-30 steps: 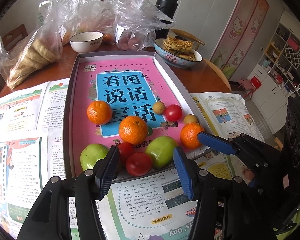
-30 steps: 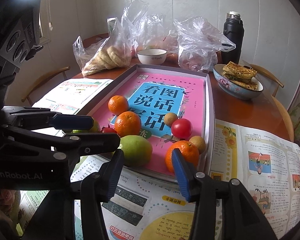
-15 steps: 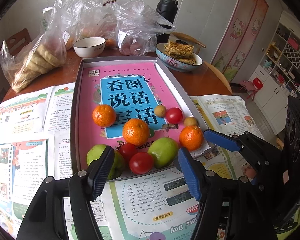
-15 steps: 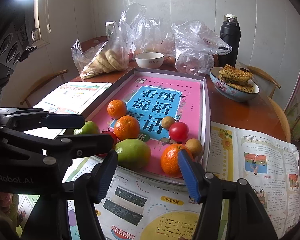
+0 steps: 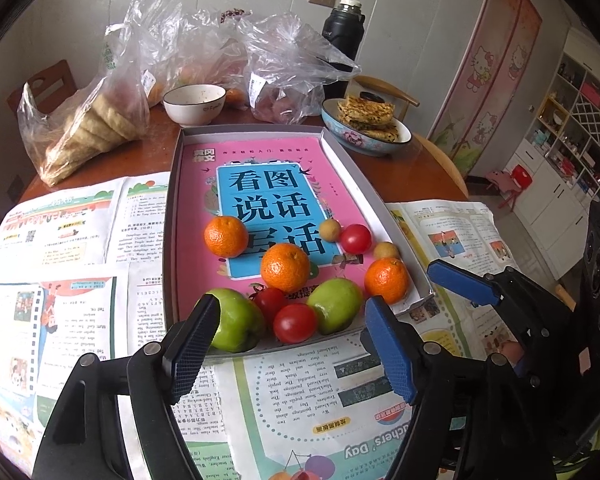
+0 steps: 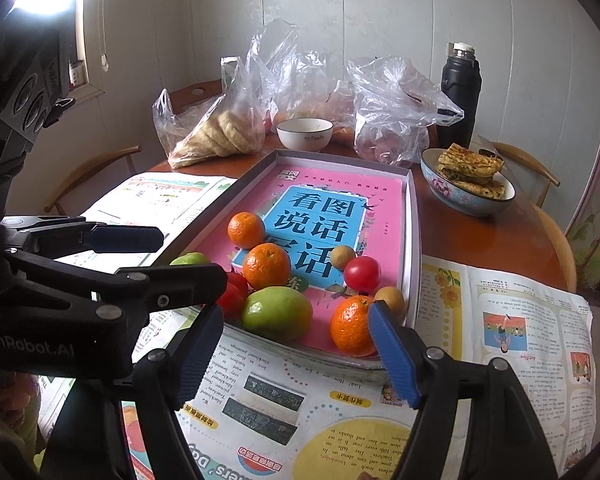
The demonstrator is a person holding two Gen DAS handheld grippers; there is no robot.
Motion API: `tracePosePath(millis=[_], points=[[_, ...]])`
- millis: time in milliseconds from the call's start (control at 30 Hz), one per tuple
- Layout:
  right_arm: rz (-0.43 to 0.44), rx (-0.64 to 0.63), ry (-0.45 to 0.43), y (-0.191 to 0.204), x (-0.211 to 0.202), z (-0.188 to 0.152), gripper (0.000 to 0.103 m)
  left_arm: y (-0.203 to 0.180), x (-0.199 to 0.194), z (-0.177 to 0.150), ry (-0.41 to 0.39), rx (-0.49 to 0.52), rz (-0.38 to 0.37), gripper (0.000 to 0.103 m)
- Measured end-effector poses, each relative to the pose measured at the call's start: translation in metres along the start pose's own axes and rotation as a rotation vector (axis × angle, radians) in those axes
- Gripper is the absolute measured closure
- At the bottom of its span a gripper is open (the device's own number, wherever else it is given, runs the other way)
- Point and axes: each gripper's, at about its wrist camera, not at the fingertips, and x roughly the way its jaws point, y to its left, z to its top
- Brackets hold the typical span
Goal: Organize fruits
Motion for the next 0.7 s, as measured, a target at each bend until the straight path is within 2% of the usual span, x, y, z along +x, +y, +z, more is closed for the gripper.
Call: tracePosePath(millis=[367, 700], points=[[-0.007, 0.014, -0.014, 0.003, -0.012, -0.002, 0.019, 0.003, -0.013, -0.007, -0.017, -0.019, 0.018, 0.025], [-0.008, 0.041, -0.033, 0.0, -0.024, -0.013, 0.016, 0.007, -0.029, -0.022, -0.05, -0.023, 0.044, 0.024]])
